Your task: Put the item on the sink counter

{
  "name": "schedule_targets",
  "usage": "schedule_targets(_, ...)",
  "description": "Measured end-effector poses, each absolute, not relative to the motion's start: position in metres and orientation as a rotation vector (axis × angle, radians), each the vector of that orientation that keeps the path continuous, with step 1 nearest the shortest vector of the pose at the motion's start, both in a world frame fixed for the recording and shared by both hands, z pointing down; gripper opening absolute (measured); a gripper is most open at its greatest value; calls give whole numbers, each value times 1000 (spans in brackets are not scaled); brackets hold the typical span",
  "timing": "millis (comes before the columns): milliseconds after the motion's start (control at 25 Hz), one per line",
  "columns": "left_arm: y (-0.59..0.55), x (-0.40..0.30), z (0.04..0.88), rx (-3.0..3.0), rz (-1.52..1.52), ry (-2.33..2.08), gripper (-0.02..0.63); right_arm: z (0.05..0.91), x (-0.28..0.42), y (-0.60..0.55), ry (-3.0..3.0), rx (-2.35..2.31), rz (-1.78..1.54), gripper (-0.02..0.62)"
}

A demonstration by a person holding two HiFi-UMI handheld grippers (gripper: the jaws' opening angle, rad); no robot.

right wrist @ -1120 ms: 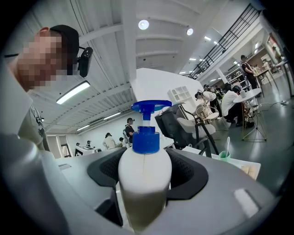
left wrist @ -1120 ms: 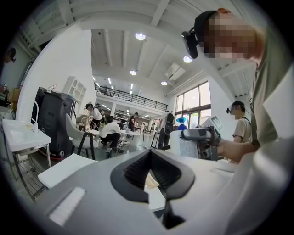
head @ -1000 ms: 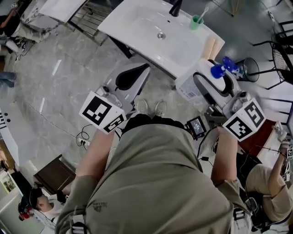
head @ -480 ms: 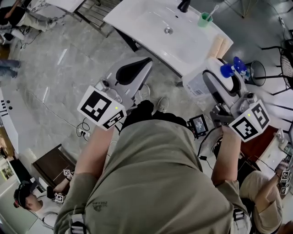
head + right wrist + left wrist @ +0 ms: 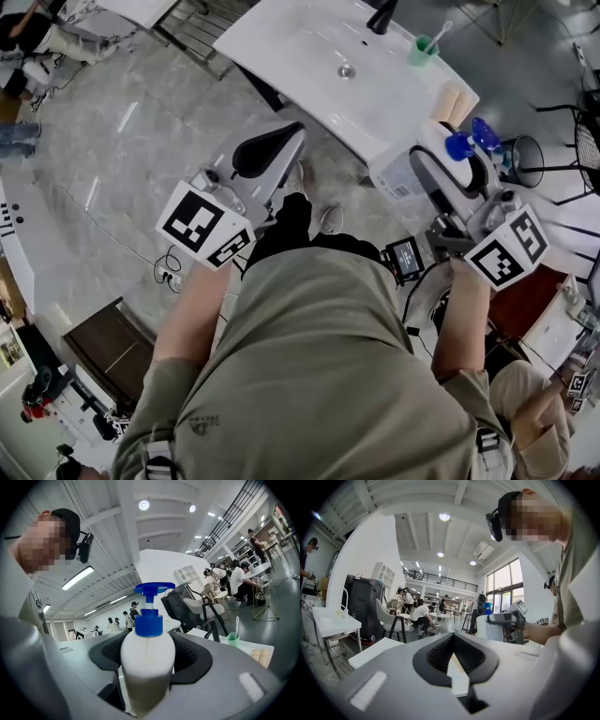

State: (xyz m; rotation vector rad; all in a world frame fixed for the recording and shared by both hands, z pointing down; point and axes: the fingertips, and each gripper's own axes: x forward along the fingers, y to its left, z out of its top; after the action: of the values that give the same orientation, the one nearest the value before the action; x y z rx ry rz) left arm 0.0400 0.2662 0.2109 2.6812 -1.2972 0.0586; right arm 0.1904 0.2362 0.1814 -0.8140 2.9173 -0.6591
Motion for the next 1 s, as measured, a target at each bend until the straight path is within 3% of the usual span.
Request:
schedule_targets(560, 246, 41, 221, 2691, 42, -1292, 6, 190, 185, 222, 2920, -808, -645, 276)
schedule_targets(1000, 143, -24, 259, 2648, 41, -1259, 6, 228, 121, 116, 2932, -841, -721, 276)
